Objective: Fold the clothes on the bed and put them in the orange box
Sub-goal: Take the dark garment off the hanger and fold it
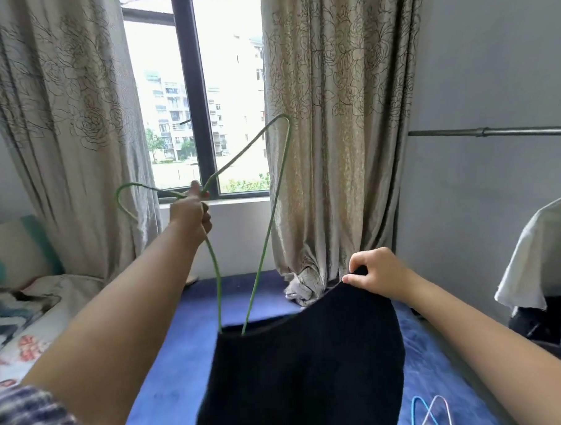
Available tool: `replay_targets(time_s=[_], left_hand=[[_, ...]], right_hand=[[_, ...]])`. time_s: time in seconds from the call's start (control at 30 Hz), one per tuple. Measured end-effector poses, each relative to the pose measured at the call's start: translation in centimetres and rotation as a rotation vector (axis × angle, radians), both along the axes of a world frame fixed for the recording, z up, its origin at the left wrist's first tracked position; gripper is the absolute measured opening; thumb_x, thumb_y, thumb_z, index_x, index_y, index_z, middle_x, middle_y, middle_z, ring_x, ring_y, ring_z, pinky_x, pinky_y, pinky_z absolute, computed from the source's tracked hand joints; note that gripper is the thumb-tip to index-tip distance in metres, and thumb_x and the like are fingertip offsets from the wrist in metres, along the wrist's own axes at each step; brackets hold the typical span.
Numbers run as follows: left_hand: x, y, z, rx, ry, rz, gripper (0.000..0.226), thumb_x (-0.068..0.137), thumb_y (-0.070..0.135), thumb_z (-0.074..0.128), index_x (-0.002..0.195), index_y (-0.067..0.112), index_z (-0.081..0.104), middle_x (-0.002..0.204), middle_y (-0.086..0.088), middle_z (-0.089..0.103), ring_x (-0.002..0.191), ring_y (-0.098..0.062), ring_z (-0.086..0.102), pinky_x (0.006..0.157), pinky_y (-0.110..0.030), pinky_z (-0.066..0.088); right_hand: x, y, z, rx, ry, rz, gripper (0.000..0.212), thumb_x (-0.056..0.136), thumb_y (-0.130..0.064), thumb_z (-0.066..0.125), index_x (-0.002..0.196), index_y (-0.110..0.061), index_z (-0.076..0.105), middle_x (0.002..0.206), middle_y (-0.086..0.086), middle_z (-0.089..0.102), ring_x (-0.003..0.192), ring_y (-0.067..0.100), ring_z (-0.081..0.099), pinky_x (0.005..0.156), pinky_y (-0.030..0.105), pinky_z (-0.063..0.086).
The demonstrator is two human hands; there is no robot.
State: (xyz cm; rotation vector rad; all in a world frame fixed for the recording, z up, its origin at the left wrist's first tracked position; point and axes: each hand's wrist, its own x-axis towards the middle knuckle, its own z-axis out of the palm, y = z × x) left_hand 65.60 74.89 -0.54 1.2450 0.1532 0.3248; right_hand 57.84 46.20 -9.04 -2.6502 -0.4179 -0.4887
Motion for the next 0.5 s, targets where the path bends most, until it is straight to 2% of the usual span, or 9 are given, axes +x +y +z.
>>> replay_targets(time_s=[0.07,0.1,0.17,0.23,0.33,0.4,0.47,0.5], left_hand=[[-0.3,-1.0,0.4,0.026,-0.031,-0.016,0.033,0.097,0.035,0.046,0.071,0.015,0.049,0.033,0.009,0.032,0.025,-0.004,0.024,0.031,-0.010,0.019],[-0.2,-1.3,0.4,0.073,-0.037,-0.004,0.032,0.098,0.032,0.046,0.070,0.014,0.047,0.038,0.006,0.035,0.028,-0.005,0.026,0.031,-0.010,0.019],[0.0,-1.2,-0.3,0.190,-0.056,0.047,0.030,0.099,0.028,0.044,0.072,0.013,0.047,0.053,0.001,0.037,0.039,-0.009,0.029,0.032,-0.013,0.022],[0.4,-0.3,-1.5,0.347,-0.082,0.089,0.027,0.099,0.026,0.043,0.080,0.009,0.051,0.059,-0.001,0.039,0.047,-0.012,0.033,0.040,-0.020,0.026],[1.1,1.2,-3.9,0.605,-0.034,0.041,0.030,0.099,0.023,0.042,0.073,0.011,0.051,0.057,-0.005,0.041,0.043,-0.014,0.038,0.042,-0.022,0.027],[1.9,1.7,-6.5,0.785,0.049,-0.030,0.028,0.099,0.023,0.042,0.081,0.005,0.053,0.059,-0.012,0.048,0.045,-0.020,0.042,0.043,-0.023,0.029],[2.6,1.7,-9.3,1.018,0.149,-0.081,0.029,0.099,0.024,0.043,0.094,-0.001,0.057,0.085,-0.027,0.062,0.068,-0.033,0.053,0.059,-0.030,0.039],[3.0,1.6,-10.7,1.140,0.208,-0.087,0.031,0.099,0.024,0.043,0.102,-0.003,0.058,0.101,-0.027,0.062,0.086,-0.036,0.057,0.071,-0.033,0.042]], right_hand=[[0.6,0.7,-0.3,-0.107,0.027,0.040,0.020,0.085,-0.021,0.064,0.081,-0.001,0.065,0.070,0.000,0.055,0.068,0.009,0.050,0.066,0.022,0.035],[0.9,1.0,-0.6,-0.151,0.034,0.049,0.020,0.086,-0.020,0.063,0.081,-0.001,0.065,0.072,0.001,0.055,0.072,0.011,0.050,0.067,0.023,0.035],[1.6,1.0,-1.1,-0.233,0.052,0.029,0.020,0.087,-0.021,0.061,0.073,-0.006,0.059,0.071,0.000,0.052,0.075,0.015,0.050,0.065,0.024,0.031],[2.0,0.4,-0.9,-0.280,0.064,-0.047,0.025,0.089,-0.022,0.059,0.068,-0.014,0.048,0.069,-0.002,0.048,0.082,0.020,0.053,0.064,0.023,0.027],[2.2,-1.2,-0.2,-0.208,0.107,-0.140,0.021,0.088,-0.021,0.060,0.073,-0.010,0.051,0.064,-0.004,0.046,0.078,0.021,0.051,0.057,0.026,0.028],[2.2,-1.6,-0.2,-0.118,0.131,-0.148,0.021,0.086,-0.018,0.063,0.072,-0.007,0.053,0.061,-0.006,0.045,0.072,0.020,0.048,0.054,0.018,0.030],[2.2,-1.5,-0.4,-0.046,0.118,-0.137,0.020,0.085,-0.017,0.065,0.072,-0.004,0.057,0.062,-0.003,0.048,0.071,0.019,0.048,0.055,0.017,0.030],[2.3,-1.3,-0.2,-0.033,0.118,-0.139,0.019,0.084,-0.018,0.066,0.075,-0.002,0.060,0.065,0.000,0.052,0.072,0.019,0.048,0.055,0.020,0.030]])
